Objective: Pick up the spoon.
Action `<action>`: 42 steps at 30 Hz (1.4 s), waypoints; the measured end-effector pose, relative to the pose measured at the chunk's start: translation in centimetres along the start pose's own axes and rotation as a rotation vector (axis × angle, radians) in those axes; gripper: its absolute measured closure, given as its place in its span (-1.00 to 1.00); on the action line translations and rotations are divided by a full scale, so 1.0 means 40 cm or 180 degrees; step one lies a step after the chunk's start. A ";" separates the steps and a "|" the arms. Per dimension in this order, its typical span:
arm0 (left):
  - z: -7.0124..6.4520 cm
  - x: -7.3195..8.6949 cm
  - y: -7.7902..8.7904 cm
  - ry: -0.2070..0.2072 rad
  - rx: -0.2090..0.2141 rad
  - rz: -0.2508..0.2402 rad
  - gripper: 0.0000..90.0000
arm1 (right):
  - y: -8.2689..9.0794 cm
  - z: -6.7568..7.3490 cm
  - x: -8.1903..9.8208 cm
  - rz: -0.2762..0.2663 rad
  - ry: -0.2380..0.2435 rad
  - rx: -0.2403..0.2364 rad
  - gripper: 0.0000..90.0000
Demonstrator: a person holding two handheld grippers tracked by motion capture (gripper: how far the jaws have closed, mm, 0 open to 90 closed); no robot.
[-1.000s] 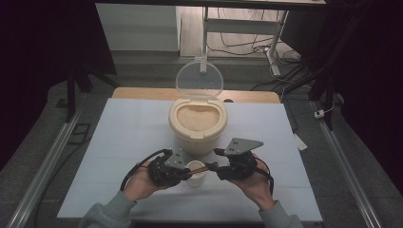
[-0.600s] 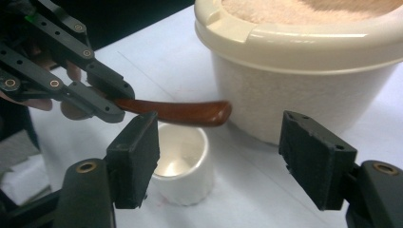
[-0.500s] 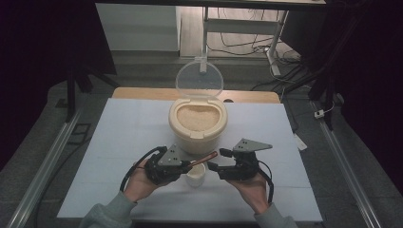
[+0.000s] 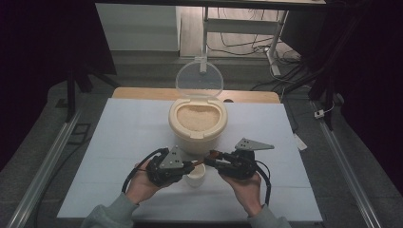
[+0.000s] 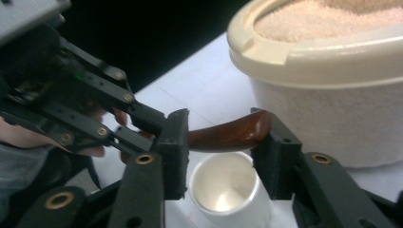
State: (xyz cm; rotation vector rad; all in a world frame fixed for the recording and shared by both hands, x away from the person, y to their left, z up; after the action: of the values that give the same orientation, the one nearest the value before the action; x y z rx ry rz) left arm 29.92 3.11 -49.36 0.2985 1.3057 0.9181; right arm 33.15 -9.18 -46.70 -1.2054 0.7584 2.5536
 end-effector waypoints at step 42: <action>0.041 0.205 0.112 0.0931 -0.0483 -0.0251 -0.36 | 0.119 0.053 -0.106 -0.0642 0.0289 -0.0603 0.84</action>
State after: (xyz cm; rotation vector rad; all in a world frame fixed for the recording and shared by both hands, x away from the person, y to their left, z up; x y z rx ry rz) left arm 29.43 12.30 -51.63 -0.0069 1.4937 1.0137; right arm 32.57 -11.94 -40.59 -1.3858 0.3947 2.4610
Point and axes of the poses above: each handheld gripper's, and its own axes: y roughly backward along the jaws, x roughly out of its underside, z roughly to its left, the point moved 9 cm from there along -y, roughly forward along the jaws, and after that the axes turned 13 degrees about -y, right-handed, at the moved point
